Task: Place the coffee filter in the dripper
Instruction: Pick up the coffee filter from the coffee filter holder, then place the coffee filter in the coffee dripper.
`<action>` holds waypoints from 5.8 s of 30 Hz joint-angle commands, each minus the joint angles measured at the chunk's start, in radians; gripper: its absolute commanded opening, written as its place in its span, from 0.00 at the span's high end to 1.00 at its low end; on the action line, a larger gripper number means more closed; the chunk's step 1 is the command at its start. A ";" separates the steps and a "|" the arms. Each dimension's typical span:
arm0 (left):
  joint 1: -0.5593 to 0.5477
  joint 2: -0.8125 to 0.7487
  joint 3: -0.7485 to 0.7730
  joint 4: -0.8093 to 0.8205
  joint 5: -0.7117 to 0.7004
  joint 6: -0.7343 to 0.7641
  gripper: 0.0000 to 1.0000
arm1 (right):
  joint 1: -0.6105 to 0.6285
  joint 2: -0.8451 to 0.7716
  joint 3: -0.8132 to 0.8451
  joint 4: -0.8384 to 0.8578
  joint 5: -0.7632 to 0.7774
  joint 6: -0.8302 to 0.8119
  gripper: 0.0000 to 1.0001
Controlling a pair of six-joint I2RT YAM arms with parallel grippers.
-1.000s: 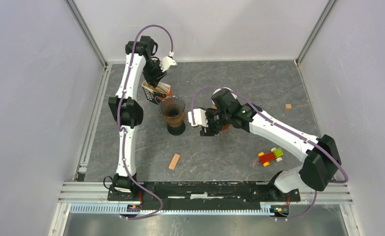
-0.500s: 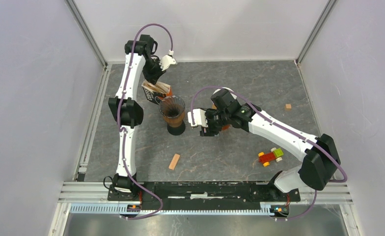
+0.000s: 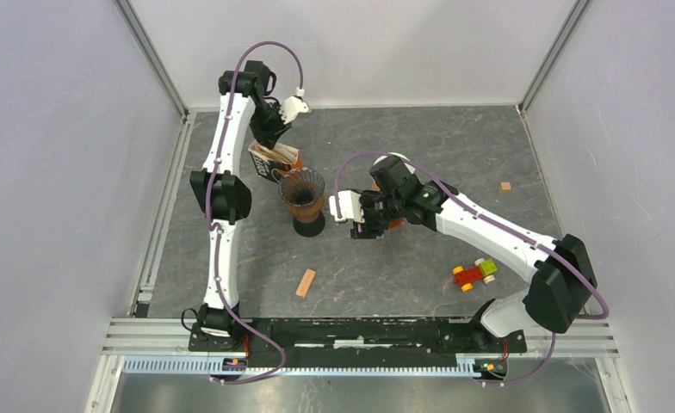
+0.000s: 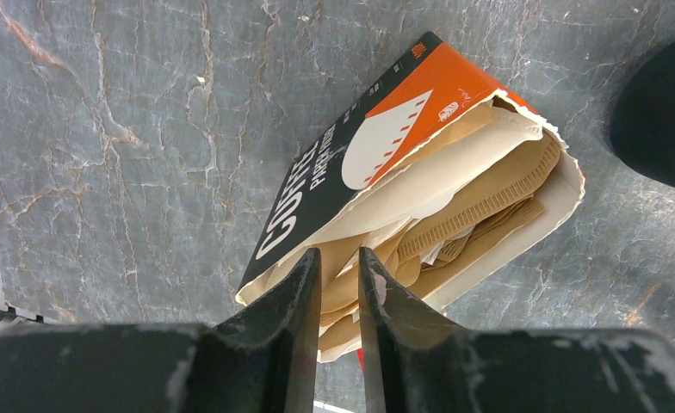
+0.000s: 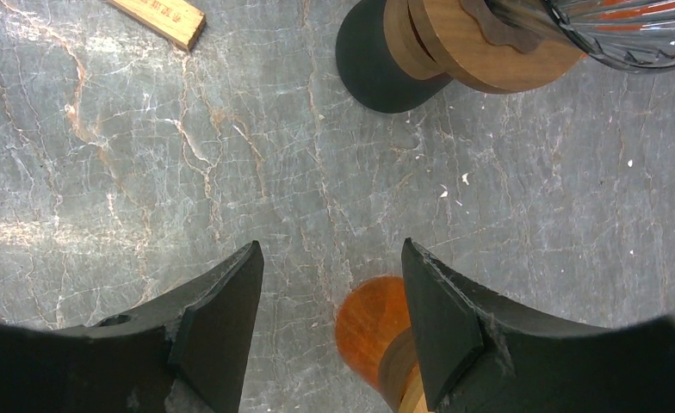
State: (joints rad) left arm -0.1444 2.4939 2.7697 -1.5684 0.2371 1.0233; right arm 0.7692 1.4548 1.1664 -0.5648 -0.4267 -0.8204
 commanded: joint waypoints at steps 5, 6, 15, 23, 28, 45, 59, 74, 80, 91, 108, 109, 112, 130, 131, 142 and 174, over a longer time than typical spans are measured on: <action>0.000 0.011 0.030 -0.078 -0.007 0.048 0.71 | -0.005 -0.005 0.012 -0.010 -0.018 -0.015 0.33; 0.000 0.015 0.030 -0.078 -0.009 0.047 0.71 | -0.005 -0.005 0.012 -0.010 -0.020 -0.016 0.33; 0.000 0.035 0.046 -0.079 -0.027 0.052 0.71 | -0.005 -0.002 0.014 -0.011 -0.020 -0.016 0.33; 0.000 0.042 0.056 -0.078 -0.025 0.053 0.79 | -0.005 0.002 0.012 -0.009 -0.022 -0.016 0.33; 0.000 0.037 0.056 -0.078 -0.022 0.056 0.92 | -0.005 0.004 0.015 -0.011 -0.023 -0.016 0.33; 0.000 -0.089 0.038 -0.078 0.010 0.071 0.98 | -0.005 0.010 0.023 -0.015 -0.028 -0.017 0.33; -0.001 -0.167 -0.014 -0.079 0.020 0.065 0.98 | -0.004 0.000 0.017 -0.014 -0.030 -0.016 0.33; 0.000 -0.498 -0.159 -0.079 0.009 0.046 0.98 | -0.008 -0.058 0.068 0.028 -0.017 0.053 0.34; -0.001 -0.572 -0.078 -0.080 0.038 0.000 0.98 | -0.011 -0.077 0.145 0.037 -0.007 0.106 0.34; -0.098 -0.741 -0.159 -0.079 0.405 -0.185 0.98 | -0.027 -0.108 0.406 0.006 0.042 0.221 0.32; -0.303 -0.959 -0.600 0.214 0.423 -0.328 0.98 | -0.043 -0.294 0.271 -0.047 0.046 0.124 0.29; -0.310 -0.967 -0.619 0.230 0.419 -0.336 0.98 | -0.044 -0.298 0.251 -0.051 0.015 0.115 0.28; -0.331 -0.987 -0.660 0.274 0.391 -0.352 0.98 | -0.048 -0.305 0.205 -0.066 -0.065 0.093 0.28; -0.351 -1.104 -0.889 0.436 0.452 -0.385 0.98 | -0.087 -0.290 0.122 0.027 -0.069 0.139 0.43; -0.351 -1.109 -0.899 0.439 0.454 -0.388 0.98 | -0.088 -0.287 0.122 0.029 -0.078 0.139 0.47; -0.351 -1.149 -1.030 0.550 0.507 -0.432 0.93 | -0.102 -0.287 0.105 0.035 -0.135 0.135 1.00; -0.551 -1.116 -1.174 0.641 0.256 -0.380 0.34 | -0.131 -0.300 -0.001 0.153 -0.154 0.254 1.00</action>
State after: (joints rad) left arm -0.6910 1.3830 1.5856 -0.9340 0.5789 0.5648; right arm 0.6456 1.1706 1.1736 -0.4484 -0.5541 -0.5854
